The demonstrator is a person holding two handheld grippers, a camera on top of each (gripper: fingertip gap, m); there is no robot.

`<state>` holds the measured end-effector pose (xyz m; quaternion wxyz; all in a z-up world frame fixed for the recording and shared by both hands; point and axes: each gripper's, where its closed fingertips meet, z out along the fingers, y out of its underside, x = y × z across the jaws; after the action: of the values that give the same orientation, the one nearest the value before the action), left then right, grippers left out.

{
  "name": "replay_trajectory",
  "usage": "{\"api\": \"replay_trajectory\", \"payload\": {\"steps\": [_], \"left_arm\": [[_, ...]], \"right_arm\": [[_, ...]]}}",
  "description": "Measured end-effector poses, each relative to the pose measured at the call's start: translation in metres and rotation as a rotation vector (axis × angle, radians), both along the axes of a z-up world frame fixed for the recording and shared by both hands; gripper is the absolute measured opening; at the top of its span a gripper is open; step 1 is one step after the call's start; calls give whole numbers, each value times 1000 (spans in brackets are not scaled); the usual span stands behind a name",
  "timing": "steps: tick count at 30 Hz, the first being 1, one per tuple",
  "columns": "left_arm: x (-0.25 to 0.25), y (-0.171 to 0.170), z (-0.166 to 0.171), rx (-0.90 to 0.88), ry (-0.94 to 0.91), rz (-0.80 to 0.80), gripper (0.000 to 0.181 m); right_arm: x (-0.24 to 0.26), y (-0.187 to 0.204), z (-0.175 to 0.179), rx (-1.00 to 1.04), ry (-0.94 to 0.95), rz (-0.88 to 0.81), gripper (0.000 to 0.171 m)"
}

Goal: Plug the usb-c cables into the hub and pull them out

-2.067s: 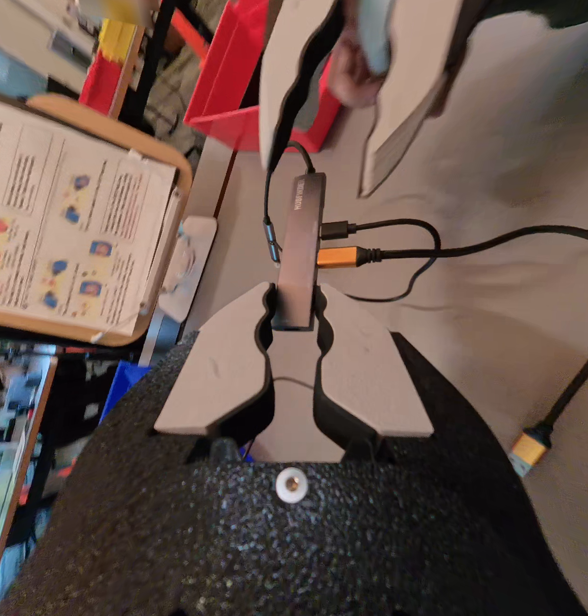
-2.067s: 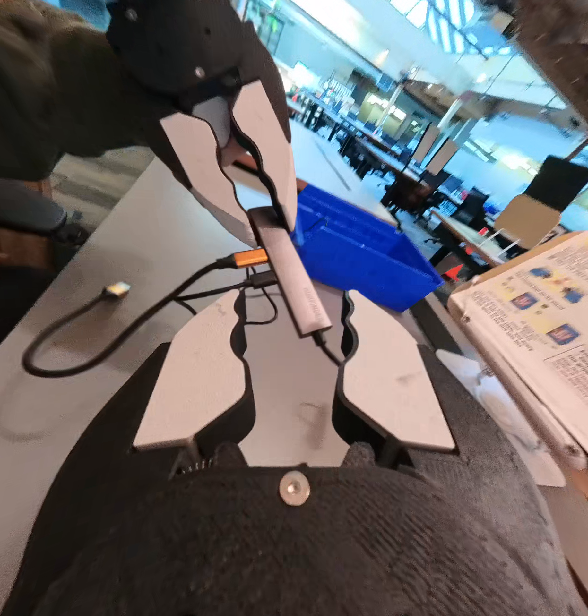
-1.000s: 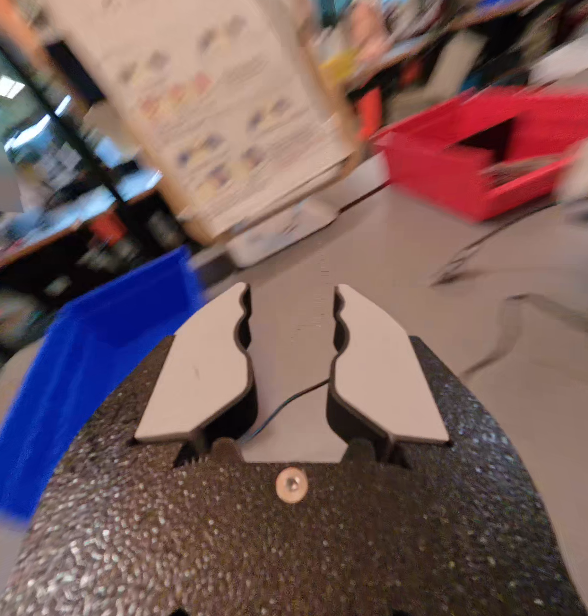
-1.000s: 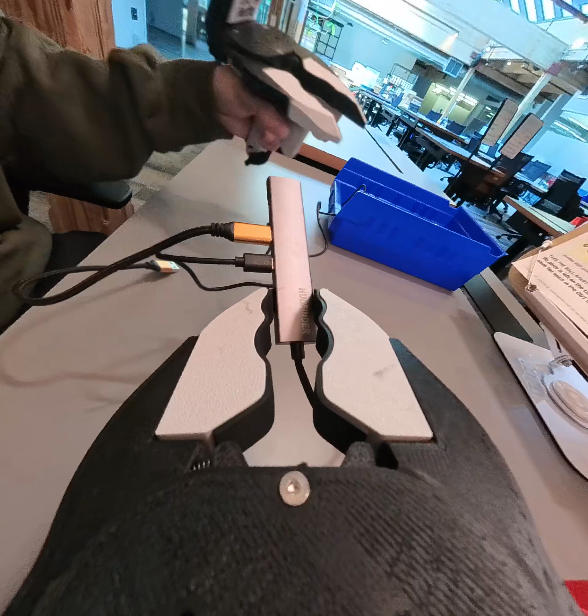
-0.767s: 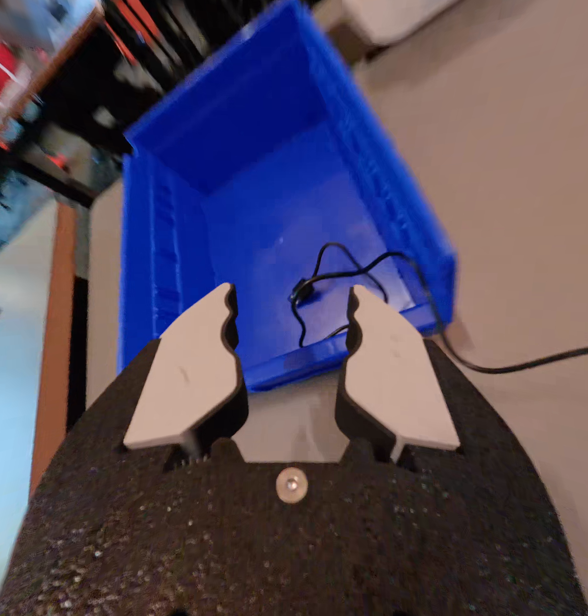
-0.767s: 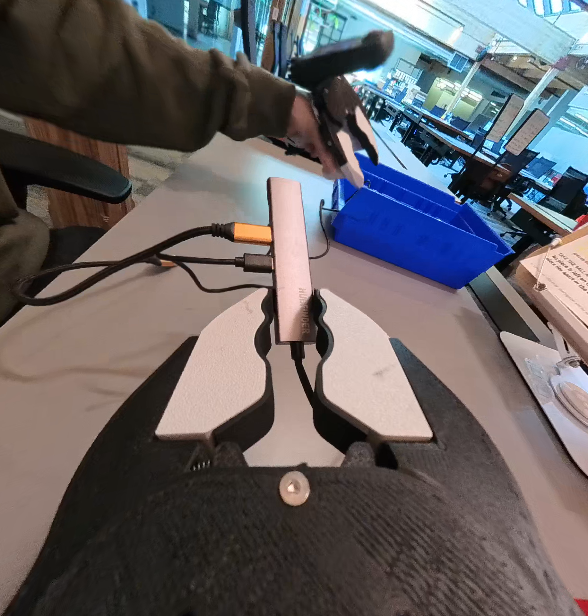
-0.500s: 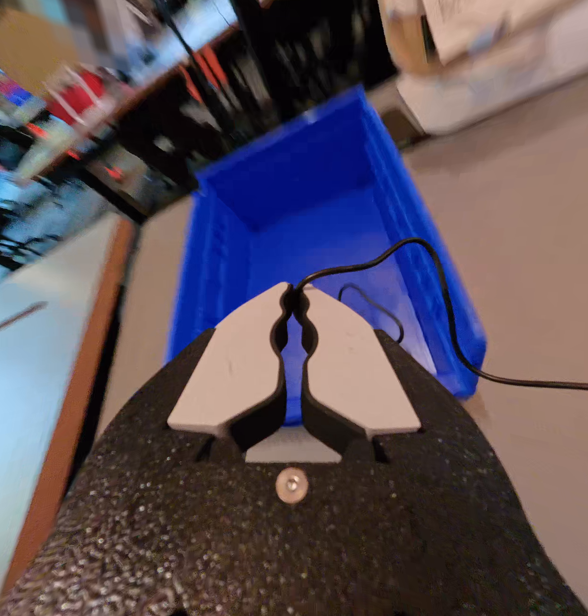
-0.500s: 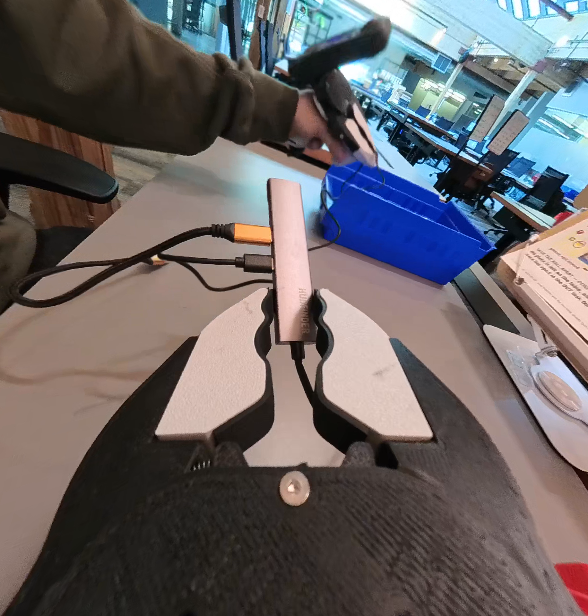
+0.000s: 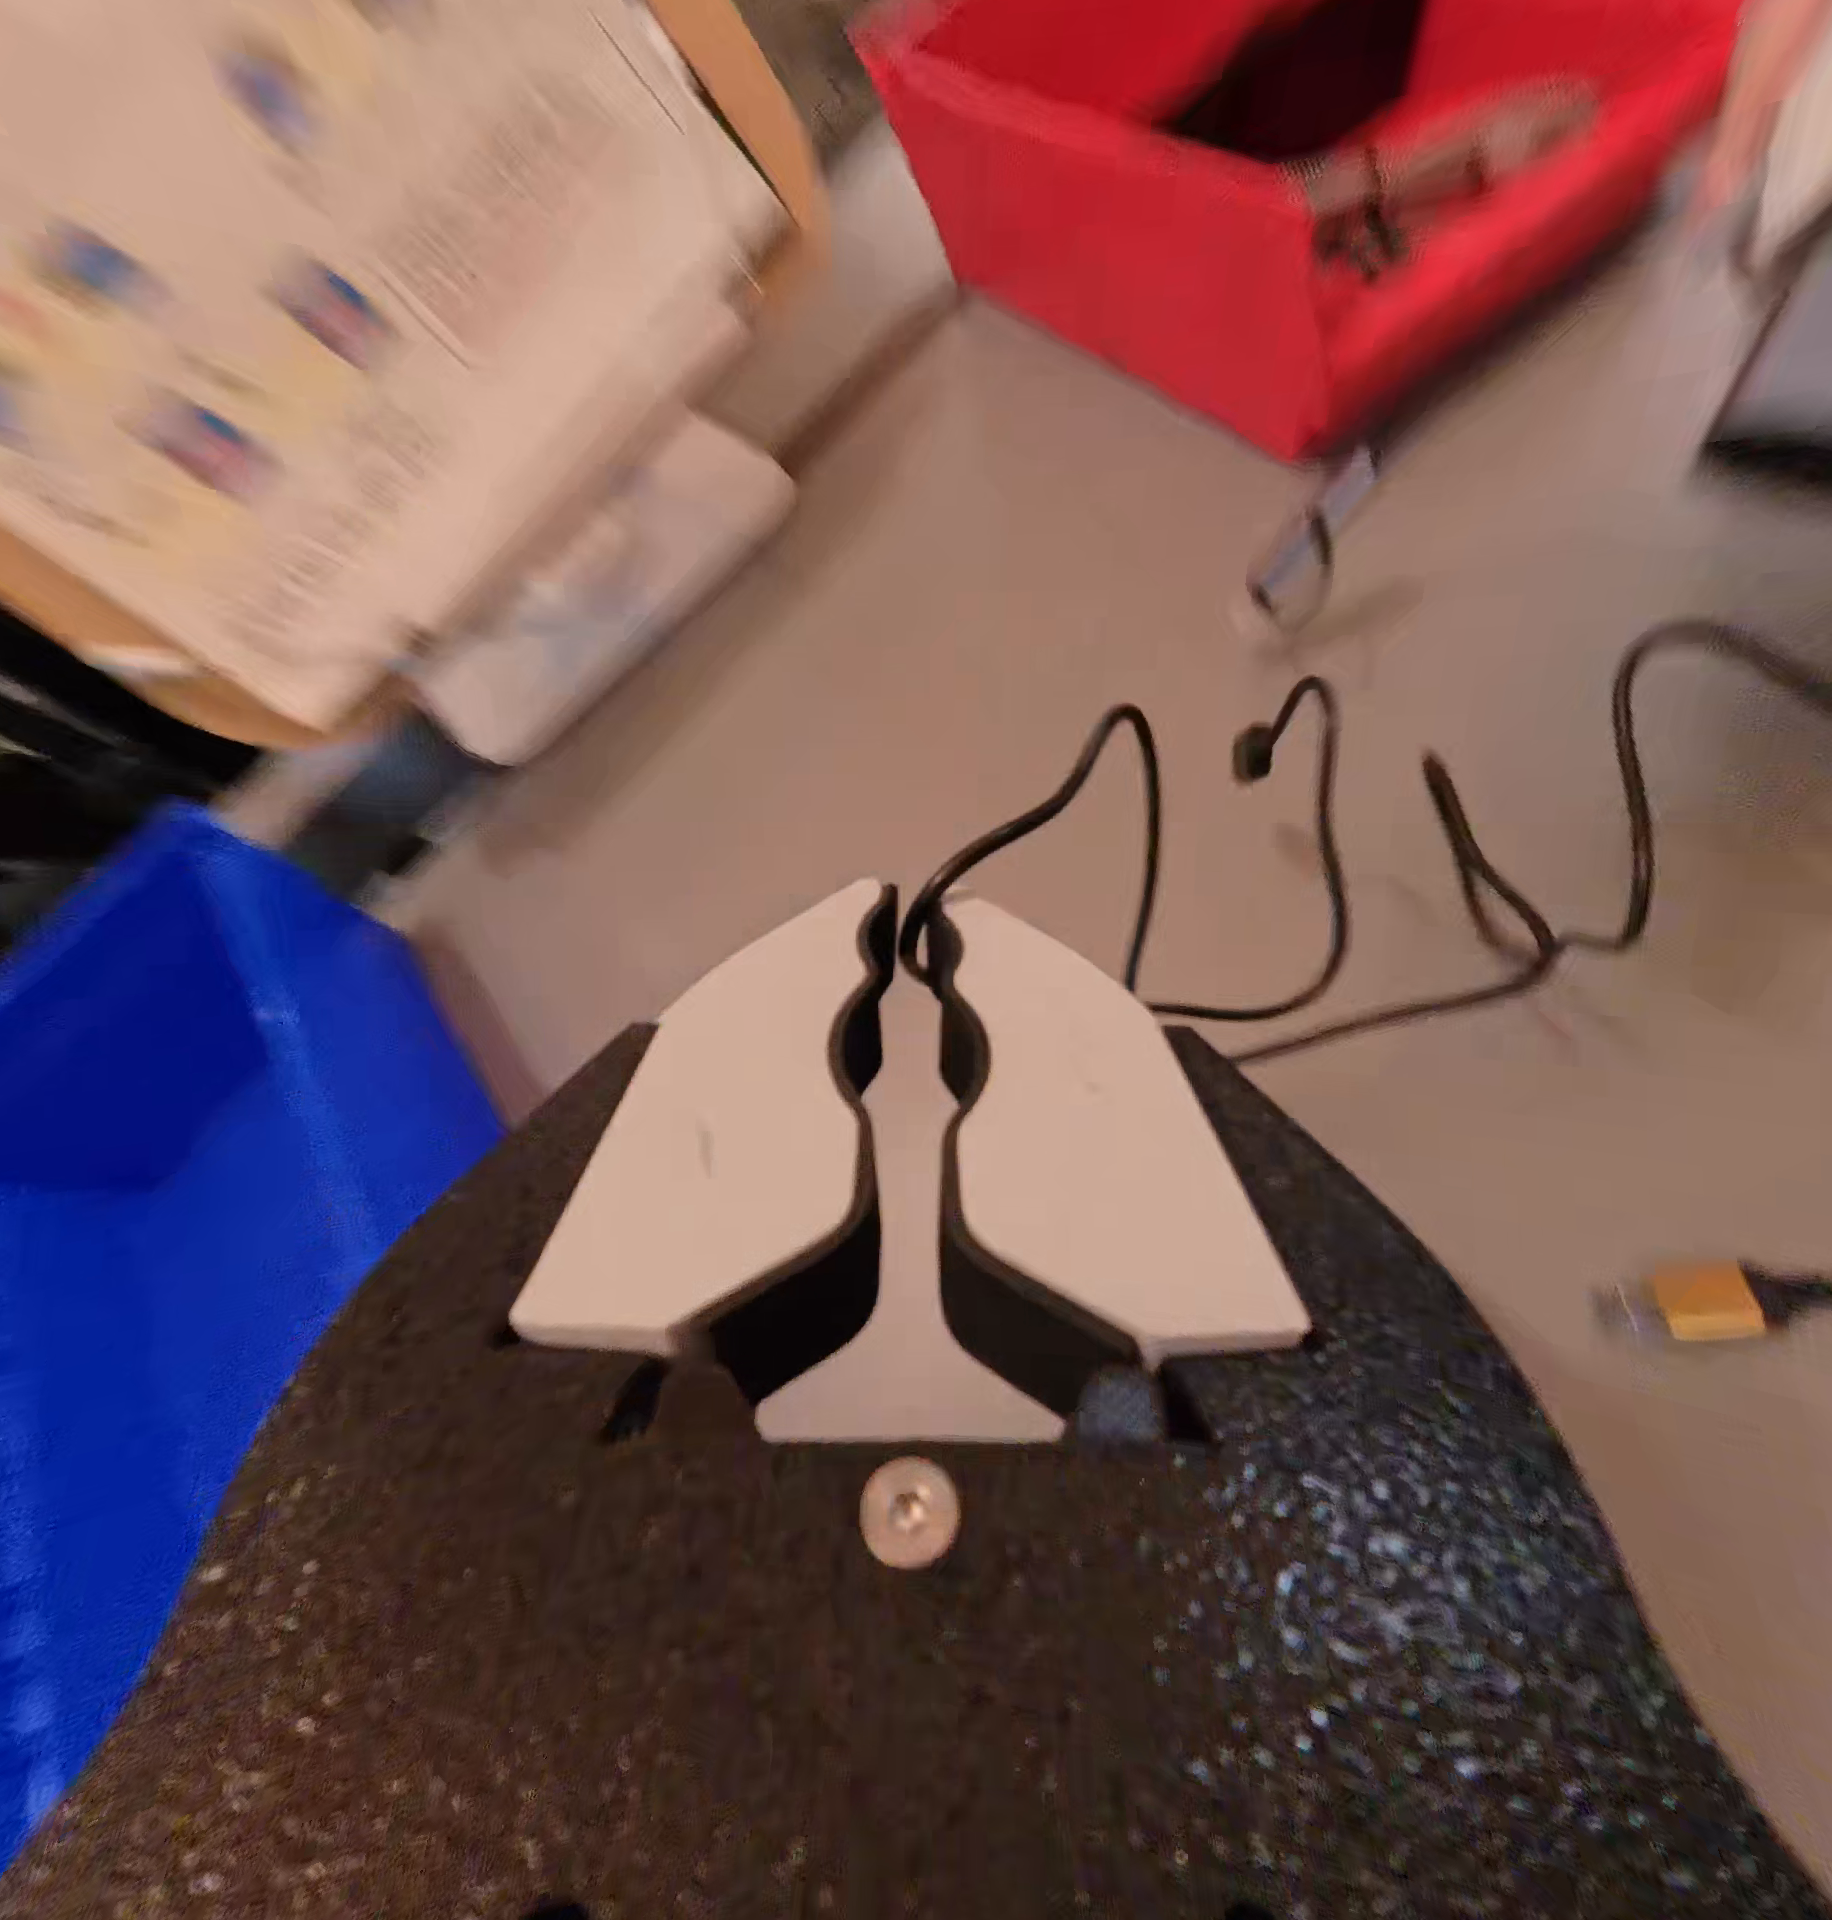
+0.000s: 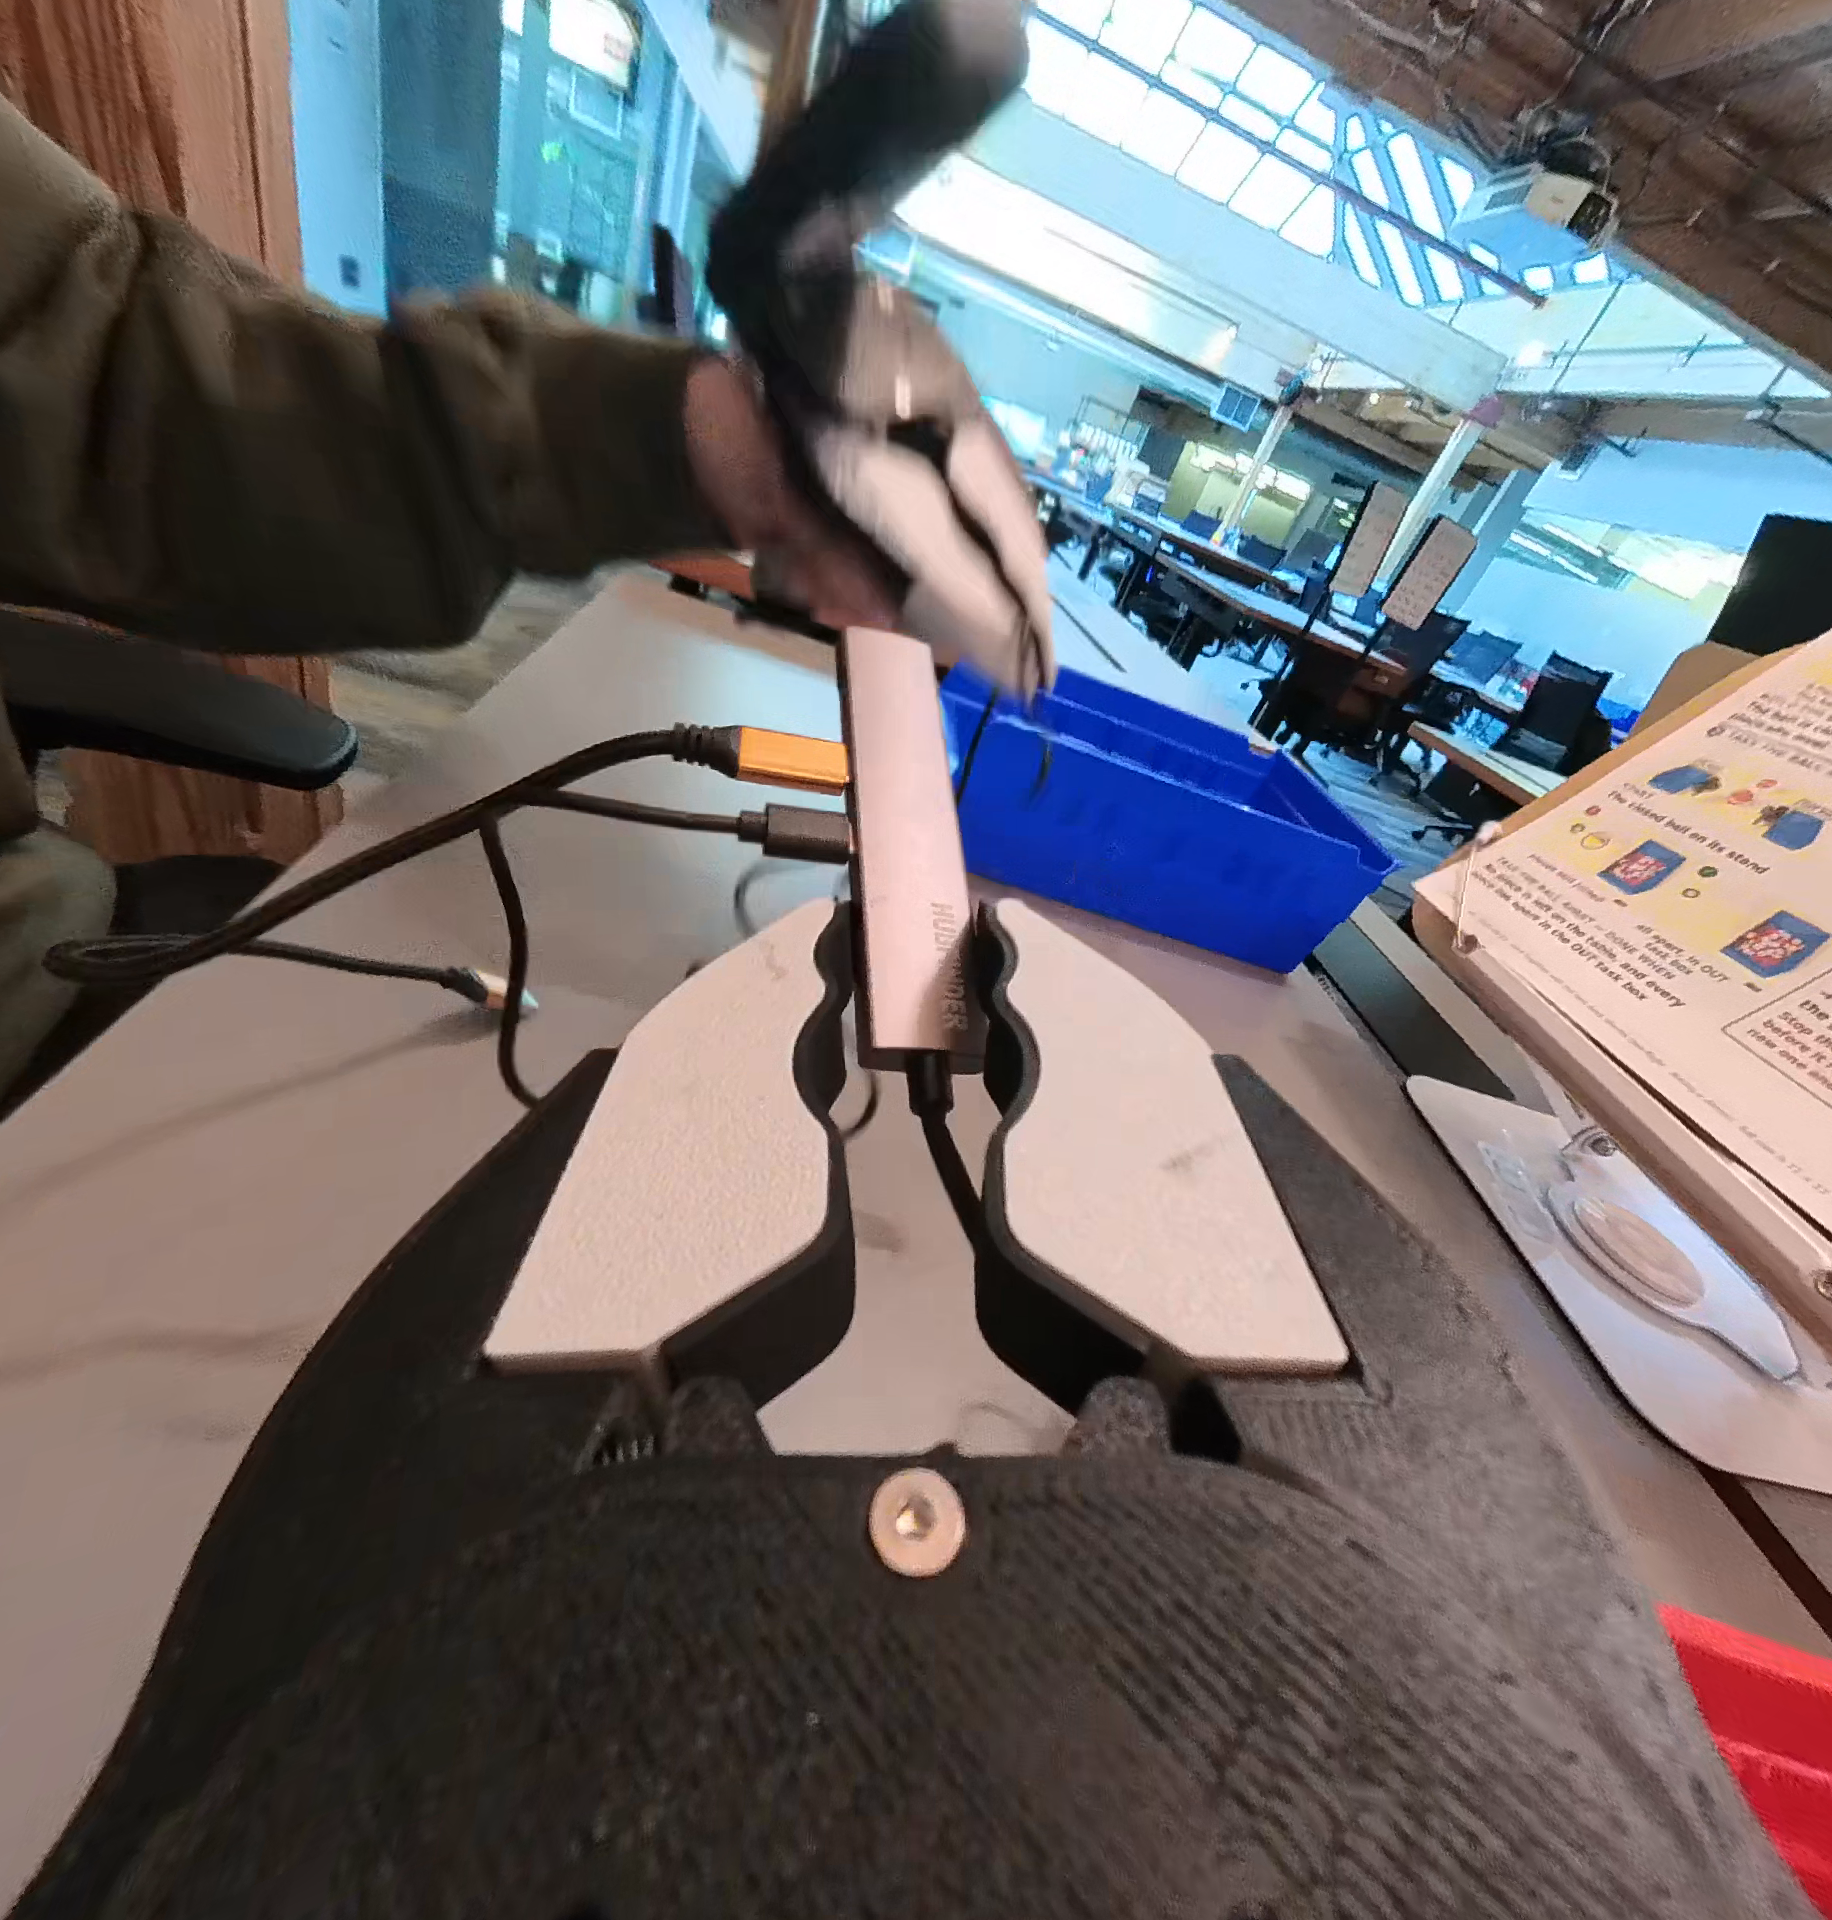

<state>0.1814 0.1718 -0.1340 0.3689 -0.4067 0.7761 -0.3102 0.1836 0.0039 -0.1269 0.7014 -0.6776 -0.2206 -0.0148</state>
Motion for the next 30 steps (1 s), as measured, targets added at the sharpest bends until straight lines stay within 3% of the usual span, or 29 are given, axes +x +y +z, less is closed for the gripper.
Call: {"api": "replay_trajectory", "payload": {"steps": [3, 6, 8, 11, 15, 18, 25, 30], "left_arm": [[-6, -8, -53, -32, 169, -73, 43], [-17, -7, -50, -130, 189, -78, 66], [-24, -15, -23, -243, 90, -106, 64], [-43, -63, 12, -400, -78, -306, 61], [-57, -111, 1, -363, -115, -429, 60], [-52, -121, -14, -349, -121, -414, 50], [-55, -125, -13, -486, -122, -441, 25], [-59, -125, -14, -493, -116, -452, 29]], "right_arm": [[-2, -3, 7, 25, 2, 6, 23], [-4, -3, 6, 11, -17, 6, 23], [-5, -1, 4, 5, -16, 18, 23], [-11, 4, -2, -5, 2, 56, 22], [-22, 15, -13, -51, -14, 95, 22], [-31, 18, -16, -66, -21, 127, 22], [-37, 20, -20, -74, -27, 154, 22], [-39, 23, -25, -93, -40, 157, 23]]}}
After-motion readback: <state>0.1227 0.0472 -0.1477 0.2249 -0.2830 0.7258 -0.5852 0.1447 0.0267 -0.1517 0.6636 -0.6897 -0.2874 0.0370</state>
